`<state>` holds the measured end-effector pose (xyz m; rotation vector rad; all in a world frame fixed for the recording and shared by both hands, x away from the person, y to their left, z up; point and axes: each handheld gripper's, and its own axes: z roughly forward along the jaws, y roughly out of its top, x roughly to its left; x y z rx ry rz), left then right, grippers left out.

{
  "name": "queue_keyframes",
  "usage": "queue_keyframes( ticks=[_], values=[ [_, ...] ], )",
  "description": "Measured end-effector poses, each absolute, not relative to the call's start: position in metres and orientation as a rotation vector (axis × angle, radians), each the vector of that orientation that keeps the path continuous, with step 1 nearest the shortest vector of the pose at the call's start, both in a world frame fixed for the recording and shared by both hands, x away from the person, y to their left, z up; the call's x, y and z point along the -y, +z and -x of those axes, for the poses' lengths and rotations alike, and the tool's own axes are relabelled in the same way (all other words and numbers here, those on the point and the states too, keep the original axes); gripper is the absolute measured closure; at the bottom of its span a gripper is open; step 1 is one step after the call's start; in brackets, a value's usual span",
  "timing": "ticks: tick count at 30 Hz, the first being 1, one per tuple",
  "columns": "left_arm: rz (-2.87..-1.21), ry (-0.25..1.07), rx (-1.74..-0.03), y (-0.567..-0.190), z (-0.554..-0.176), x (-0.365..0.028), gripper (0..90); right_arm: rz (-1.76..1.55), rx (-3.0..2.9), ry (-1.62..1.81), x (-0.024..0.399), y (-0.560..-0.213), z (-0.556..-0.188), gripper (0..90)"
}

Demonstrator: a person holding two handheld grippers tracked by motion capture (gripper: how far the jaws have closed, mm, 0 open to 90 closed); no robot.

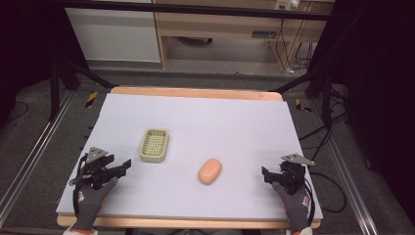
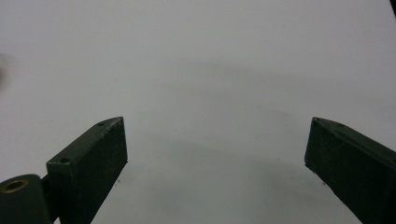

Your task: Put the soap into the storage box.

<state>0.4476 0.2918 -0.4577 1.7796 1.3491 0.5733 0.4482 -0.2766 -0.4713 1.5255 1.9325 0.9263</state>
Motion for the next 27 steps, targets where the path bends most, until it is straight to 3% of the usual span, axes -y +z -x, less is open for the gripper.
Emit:
queue_keyframes(
  ticks=[27],
  values=[
    [-1.821, 0.534, -1.212, -0.436, -0.435, -0.252, 31.9, -1.461, -1.931, 0.933, 0.274, -0.467, -0.442, 8.4]
  ],
)
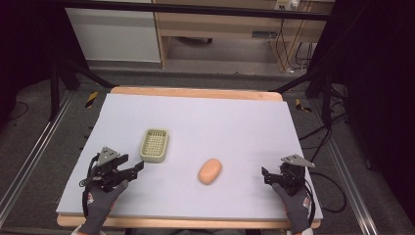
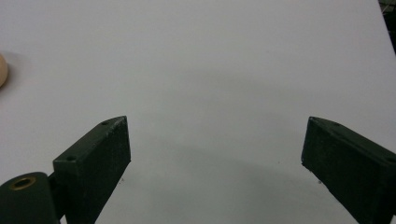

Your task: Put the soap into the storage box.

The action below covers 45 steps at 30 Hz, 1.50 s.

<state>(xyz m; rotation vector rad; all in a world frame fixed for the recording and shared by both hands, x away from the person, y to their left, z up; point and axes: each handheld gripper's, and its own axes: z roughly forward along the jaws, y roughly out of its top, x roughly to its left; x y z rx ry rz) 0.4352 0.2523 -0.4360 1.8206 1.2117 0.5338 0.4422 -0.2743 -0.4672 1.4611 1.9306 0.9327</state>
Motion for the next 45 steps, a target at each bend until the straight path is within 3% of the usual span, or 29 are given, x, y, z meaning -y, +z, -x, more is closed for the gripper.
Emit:
queue_keyframes(
  ticks=[15, 45],
  values=[
    [-1.819, 0.52, -1.161, -0.417, -0.44, -0.237, 31.3, -1.461, -1.919, 0.929, 0.275, -0.467, -0.441, 8.9],
    [-1.894, 0.458, -0.994, -0.396, -0.454, -0.16, 29.2, -1.468, -1.924, 0.939, 0.275, -0.468, -0.441, 8.4]
  ],
)
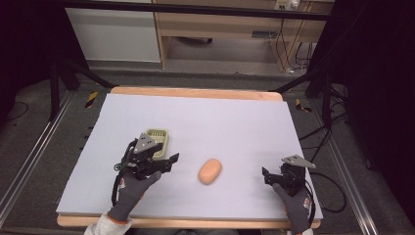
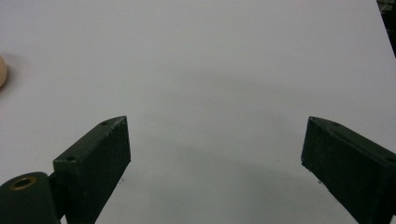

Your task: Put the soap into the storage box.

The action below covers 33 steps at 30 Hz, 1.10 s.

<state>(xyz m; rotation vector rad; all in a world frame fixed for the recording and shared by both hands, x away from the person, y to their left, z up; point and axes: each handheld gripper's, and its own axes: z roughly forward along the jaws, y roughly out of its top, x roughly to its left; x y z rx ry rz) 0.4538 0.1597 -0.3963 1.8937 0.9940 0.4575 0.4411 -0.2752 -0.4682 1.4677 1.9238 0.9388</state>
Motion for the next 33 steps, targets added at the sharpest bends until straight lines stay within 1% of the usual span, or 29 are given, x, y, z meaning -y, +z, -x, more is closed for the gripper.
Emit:
queue_keyframes(
  ticks=[15, 33],
  values=[
    [-1.917, 0.437, -0.973, -0.401, -0.457, -0.139, 28.2, -1.471, -1.93, 0.944, 0.274, -0.468, -0.442, 8.5],
    [-1.983, 0.425, -0.939, -0.411, -0.46, -0.111, 26.6, -1.468, -1.937, 0.947, 0.273, -0.469, -0.442, 8.6]
  ],
)
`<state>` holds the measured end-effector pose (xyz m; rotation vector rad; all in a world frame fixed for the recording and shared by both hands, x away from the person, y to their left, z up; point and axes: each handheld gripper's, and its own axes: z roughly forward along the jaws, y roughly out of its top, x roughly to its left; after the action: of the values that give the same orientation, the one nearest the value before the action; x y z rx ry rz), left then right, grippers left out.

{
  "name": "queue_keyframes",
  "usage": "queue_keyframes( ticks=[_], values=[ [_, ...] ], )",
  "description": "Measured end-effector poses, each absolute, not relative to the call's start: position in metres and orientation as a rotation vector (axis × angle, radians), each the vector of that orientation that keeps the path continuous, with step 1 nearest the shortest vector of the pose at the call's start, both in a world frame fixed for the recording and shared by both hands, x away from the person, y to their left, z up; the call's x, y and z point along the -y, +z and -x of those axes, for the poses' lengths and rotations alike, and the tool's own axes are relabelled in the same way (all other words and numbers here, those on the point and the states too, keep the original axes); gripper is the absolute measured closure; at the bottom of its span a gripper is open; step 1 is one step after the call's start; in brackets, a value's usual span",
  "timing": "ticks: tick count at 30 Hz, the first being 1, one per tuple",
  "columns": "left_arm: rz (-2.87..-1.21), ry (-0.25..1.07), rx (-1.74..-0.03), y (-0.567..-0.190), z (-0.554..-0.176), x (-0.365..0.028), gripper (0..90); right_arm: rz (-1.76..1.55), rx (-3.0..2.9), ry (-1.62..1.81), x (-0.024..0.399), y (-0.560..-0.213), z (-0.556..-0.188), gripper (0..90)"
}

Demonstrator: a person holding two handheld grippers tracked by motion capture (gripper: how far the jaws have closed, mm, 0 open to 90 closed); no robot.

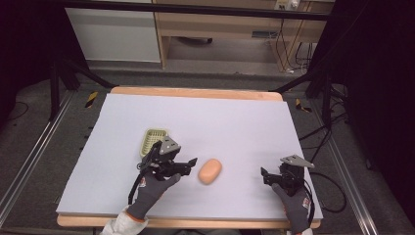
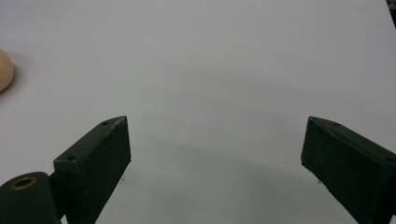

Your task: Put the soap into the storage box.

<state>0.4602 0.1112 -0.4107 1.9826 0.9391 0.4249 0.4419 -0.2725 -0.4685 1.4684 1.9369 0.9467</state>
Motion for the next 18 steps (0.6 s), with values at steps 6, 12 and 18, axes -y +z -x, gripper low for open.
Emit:
queue_keyframes(
  ticks=[6, 12, 18],
  values=[
    [-2.009, 0.423, -0.926, -0.414, -0.461, -0.102, 26.0, -1.466, -1.941, 0.947, 0.272, -0.469, -0.442, 8.6],
    [-2.02, 0.417, -0.919, -0.416, -0.461, -0.096, 25.7, -1.469, -1.943, 0.946, 0.272, -0.469, -0.442, 8.6],
    [-2.027, 0.408, -0.92, -0.419, -0.463, -0.091, 25.3, -1.467, -1.942, 0.945, 0.272, -0.469, -0.442, 8.6]
  ],
)
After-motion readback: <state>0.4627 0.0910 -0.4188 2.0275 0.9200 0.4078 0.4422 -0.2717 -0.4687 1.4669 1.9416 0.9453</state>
